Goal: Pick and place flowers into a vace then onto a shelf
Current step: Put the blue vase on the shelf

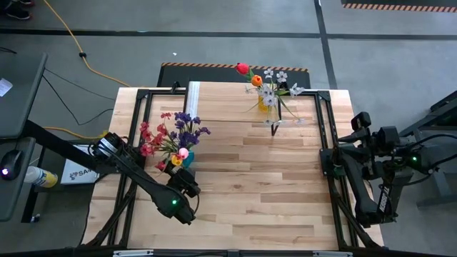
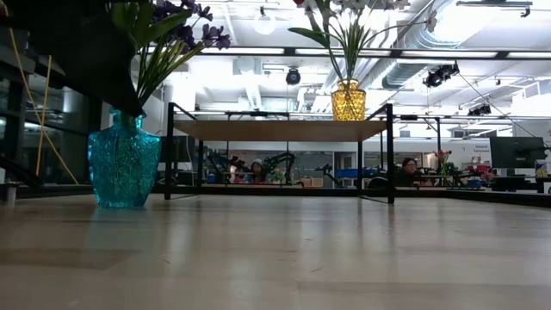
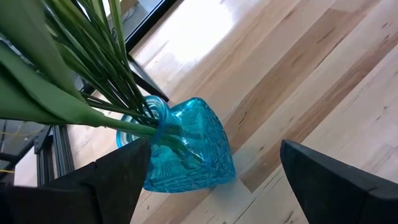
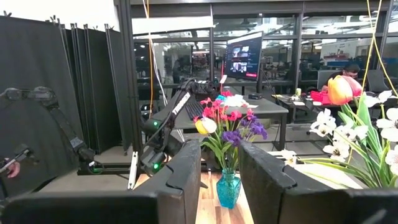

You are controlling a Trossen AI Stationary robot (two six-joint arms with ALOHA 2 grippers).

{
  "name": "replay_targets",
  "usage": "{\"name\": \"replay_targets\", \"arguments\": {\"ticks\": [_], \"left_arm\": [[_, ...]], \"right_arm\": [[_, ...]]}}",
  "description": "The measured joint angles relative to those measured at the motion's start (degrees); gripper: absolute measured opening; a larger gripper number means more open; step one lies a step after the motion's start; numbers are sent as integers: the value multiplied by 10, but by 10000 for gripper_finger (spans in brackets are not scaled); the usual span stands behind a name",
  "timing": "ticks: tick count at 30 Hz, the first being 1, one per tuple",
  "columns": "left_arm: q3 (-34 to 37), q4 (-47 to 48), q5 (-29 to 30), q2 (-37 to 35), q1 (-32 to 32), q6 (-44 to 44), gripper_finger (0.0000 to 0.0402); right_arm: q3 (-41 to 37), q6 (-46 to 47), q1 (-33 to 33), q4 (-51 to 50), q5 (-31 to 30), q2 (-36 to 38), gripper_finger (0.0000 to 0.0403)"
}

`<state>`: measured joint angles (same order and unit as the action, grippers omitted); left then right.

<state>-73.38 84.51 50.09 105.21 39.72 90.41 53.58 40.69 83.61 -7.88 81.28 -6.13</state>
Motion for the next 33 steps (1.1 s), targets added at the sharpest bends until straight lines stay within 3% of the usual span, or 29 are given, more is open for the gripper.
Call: {"name": "replay_targets", "arguments": {"ticks": [6, 20, 33], "left_arm": [[0, 2, -2, 0, 0, 0, 384], [0, 5, -20, 0, -42, 1, 248], [0, 6, -57, 0, -45, 1, 194]], "right_arm": [[0, 0, 0, 0, -1, 0, 99], [0, 9, 0, 0, 4, 0, 99], [0, 9, 0, 0, 8, 0, 99]]}}
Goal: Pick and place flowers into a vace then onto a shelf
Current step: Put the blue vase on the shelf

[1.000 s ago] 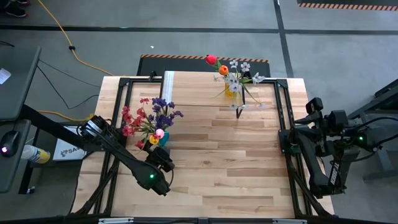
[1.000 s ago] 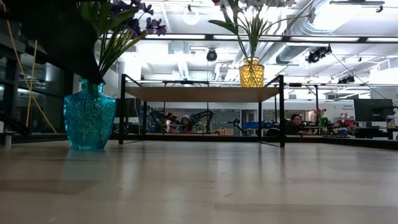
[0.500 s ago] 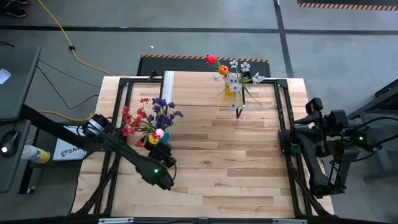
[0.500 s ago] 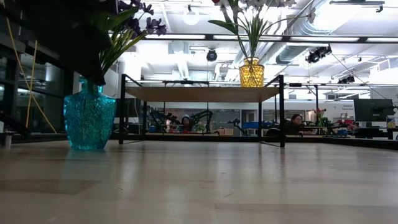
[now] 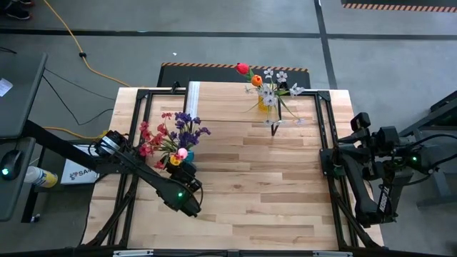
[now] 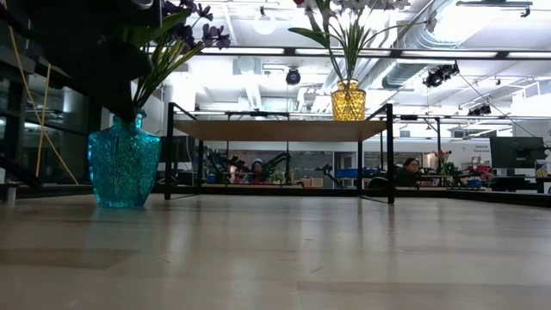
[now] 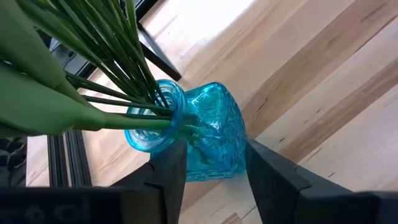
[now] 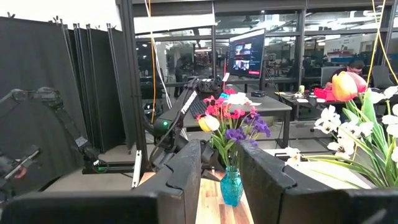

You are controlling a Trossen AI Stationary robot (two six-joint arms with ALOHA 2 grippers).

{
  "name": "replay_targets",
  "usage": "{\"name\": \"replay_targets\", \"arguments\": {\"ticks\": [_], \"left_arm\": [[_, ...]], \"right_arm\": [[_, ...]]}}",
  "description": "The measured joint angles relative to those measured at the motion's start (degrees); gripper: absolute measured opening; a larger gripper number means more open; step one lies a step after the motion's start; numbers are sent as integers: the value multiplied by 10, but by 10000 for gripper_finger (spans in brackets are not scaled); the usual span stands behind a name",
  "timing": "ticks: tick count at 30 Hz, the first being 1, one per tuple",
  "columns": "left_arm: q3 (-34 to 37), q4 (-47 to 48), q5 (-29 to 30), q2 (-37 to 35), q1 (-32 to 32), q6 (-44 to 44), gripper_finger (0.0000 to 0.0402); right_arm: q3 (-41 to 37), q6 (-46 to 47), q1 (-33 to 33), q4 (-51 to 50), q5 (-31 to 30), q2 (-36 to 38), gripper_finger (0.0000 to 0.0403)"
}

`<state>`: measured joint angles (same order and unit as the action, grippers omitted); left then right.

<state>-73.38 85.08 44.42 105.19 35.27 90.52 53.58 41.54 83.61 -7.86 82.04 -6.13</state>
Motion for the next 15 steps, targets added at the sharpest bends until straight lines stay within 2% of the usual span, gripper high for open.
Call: {"name": "replay_targets", "arguments": {"ticks": [7, 15], "left_arm": [[0, 1, 0, 0, 0, 15, 173], [0, 1, 11, 0, 0, 17, 132]], "right_arm": [[0, 0, 0, 0, 9, 0, 99], [0, 0, 0, 0, 11, 0, 99]]}}
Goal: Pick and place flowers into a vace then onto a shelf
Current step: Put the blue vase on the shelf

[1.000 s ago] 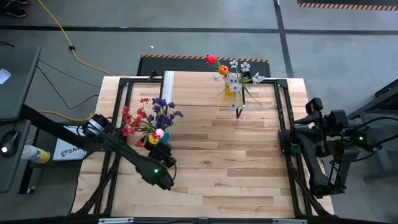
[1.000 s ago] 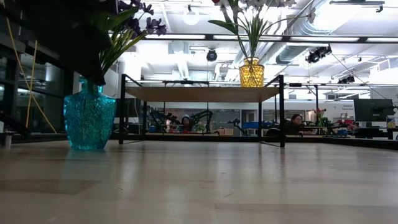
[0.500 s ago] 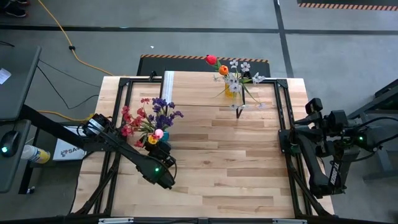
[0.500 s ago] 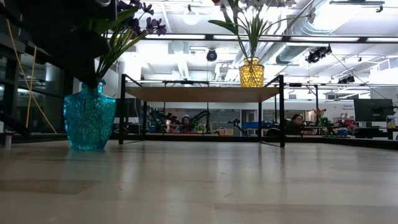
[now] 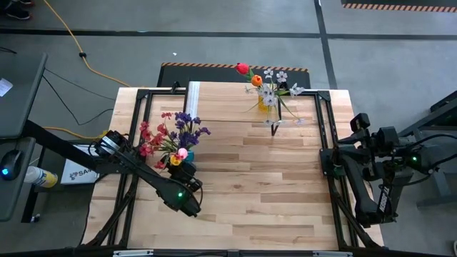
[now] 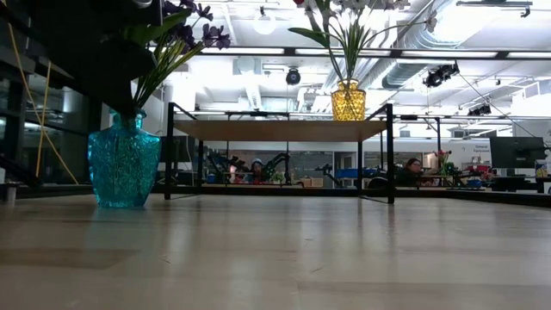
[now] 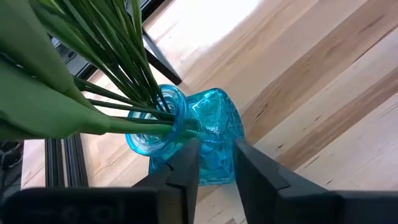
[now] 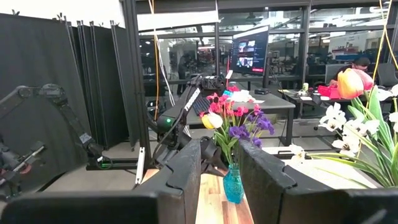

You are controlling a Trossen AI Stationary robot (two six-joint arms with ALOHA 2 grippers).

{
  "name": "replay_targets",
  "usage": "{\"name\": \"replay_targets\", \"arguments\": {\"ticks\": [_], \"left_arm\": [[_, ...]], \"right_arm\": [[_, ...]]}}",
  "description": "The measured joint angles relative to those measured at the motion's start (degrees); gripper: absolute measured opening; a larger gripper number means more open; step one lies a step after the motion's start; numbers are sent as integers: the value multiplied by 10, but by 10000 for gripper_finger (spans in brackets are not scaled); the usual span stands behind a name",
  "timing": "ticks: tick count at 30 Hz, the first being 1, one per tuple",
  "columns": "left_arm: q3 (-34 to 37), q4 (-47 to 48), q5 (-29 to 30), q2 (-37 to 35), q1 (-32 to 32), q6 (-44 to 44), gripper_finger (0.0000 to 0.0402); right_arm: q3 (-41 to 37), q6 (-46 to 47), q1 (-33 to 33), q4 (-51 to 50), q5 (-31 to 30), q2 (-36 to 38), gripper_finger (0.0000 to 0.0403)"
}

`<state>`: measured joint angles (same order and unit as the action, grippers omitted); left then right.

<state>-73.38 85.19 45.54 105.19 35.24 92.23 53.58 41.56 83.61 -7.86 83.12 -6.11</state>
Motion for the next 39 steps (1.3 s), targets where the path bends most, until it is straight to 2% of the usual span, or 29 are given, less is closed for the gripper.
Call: {"name": "replay_targets", "arguments": {"ticks": [9, 16, 19, 24, 29, 35, 39], "left_arm": [[0, 4, 0, 0, 0, 0, 84], [0, 7, -1, 0, 0, 25, 21], [0, 7, -1, 0, 0, 26, 21], [0, 9, -15, 0, 0, 37, 51], [0, 20, -31, 0, 0, 65, 19], [0, 20, -35, 0, 0, 74, 33], [0, 19, -41, -1, 0, 74, 20]], "right_arm": [[0, 4, 0, 0, 0, 0, 99], [0, 1, 0, 0, 0, 0, 99], [0, 0, 0, 0, -1, 0, 99], [0, 0, 0, 0, -1, 0, 99], [0, 0, 0, 0, -2, 0, 99], [0, 0, 0, 0, -2, 0, 99], [0, -1, 0, 0, -2, 0, 99]]}}
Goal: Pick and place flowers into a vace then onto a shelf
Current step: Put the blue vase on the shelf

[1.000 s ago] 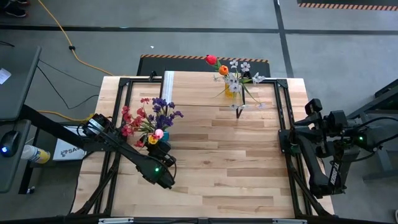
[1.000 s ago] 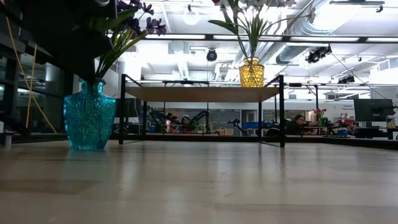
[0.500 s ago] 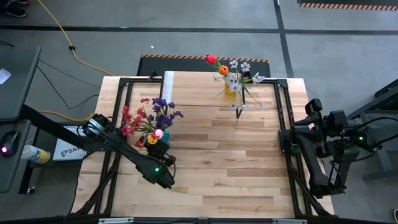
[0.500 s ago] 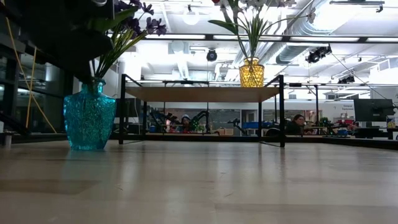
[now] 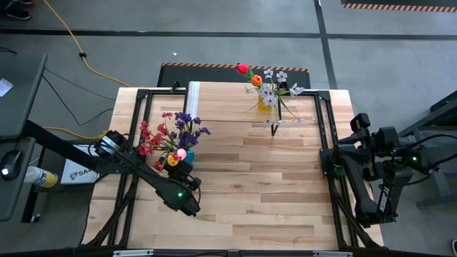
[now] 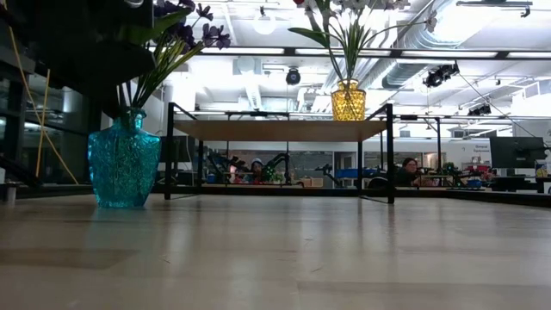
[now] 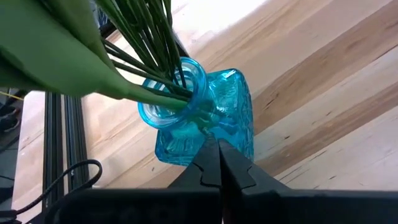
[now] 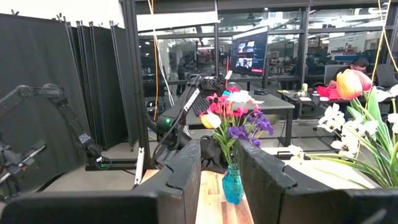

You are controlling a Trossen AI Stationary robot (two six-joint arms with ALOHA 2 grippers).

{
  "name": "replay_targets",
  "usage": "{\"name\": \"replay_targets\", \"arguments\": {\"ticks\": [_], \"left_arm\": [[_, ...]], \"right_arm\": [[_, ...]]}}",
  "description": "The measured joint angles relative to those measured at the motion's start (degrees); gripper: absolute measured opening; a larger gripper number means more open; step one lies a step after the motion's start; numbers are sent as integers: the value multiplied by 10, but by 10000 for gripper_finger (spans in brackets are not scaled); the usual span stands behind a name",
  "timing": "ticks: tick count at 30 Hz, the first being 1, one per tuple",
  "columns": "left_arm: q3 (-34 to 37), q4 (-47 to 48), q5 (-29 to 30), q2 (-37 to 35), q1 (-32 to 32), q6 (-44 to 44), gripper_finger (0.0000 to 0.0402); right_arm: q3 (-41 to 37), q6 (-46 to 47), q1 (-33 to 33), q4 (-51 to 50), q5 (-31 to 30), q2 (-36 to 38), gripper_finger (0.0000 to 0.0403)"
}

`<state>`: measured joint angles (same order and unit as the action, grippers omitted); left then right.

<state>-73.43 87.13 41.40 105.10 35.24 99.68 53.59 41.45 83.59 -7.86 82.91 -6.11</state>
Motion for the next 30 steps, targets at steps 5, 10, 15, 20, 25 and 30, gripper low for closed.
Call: {"name": "replay_targets", "arguments": {"ticks": [5, 10, 15, 20, 25, 30], "left_arm": [[0, 1, 0, -6, 0, 4, 21], [0, 6, 0, -6, 0, 16, 20], [0, 7, -1, -6, 0, 19, 20], [-19, 30, -6, -5, 0, 28, 20], [-37, 29, 0, -12, 0, 10, 20], [-37, 29, -2, -11, 0, 10, 20]], "right_arm": [[0, -4, 0, 0, -1, 0, 99], [0, -4, 0, 0, -12, 0, 99], [0, -4, 0, 0, -13, 0, 99], [0, -6, 0, 0, -13, 0, 99], [0, -10, 0, 0, -13, 0, 99], [0, -10, 0, 0, -13, 0, 99]]}}
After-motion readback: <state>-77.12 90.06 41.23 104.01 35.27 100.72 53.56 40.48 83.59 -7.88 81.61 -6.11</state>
